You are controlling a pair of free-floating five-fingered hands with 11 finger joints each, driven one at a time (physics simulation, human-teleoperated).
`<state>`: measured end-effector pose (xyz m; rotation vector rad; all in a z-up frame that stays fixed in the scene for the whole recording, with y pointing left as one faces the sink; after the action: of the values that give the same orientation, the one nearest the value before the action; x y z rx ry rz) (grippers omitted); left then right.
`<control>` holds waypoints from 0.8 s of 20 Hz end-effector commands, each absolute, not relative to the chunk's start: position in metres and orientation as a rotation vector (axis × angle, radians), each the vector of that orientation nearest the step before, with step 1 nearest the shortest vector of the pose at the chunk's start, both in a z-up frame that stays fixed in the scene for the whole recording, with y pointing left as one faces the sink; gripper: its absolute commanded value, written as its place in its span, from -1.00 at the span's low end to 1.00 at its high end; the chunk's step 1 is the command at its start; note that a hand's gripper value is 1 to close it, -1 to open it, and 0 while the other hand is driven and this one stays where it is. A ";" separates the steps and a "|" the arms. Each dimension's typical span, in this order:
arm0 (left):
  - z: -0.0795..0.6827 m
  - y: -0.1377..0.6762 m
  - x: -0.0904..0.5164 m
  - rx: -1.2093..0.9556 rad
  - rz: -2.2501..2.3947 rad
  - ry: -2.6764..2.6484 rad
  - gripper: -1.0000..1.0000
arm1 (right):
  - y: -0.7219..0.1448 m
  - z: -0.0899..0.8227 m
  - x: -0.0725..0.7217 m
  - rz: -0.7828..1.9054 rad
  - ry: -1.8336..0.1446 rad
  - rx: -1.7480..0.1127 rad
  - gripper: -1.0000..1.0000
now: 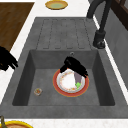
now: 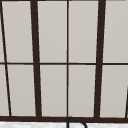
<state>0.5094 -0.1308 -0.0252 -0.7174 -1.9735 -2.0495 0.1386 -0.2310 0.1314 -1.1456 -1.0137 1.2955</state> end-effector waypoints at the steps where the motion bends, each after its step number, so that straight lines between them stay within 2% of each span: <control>1: -0.048 -0.131 0.538 -0.712 -2.064 -1.951 -1.00 | -0.231 0.131 0.139 1.295 -1.014 -1.146 0.00; 5: -0.078 -0.131 0.544 -0.724 -2.061 -1.932 -1.00 | -0.231 0.131 0.139 1.295 -1.014 -1.146 0.00; 13: -0.103 -0.135 0.609 -0.856 -1.934 -1.801 -1.00 | -0.231 0.131 0.139 1.295 -1.014 -1.146 0.00; 16: -0.102 -0.133 0.601 -0.886 -1.930 -1.806 -1.00 | -0.231 0.131 0.139 1.295 -1.014 -1.146 0.00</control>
<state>0.5911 -0.1337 -0.0842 -0.8662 -1.8454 -1.9037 0.1386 -0.2310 0.1314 -1.1456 -1.0137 1.2955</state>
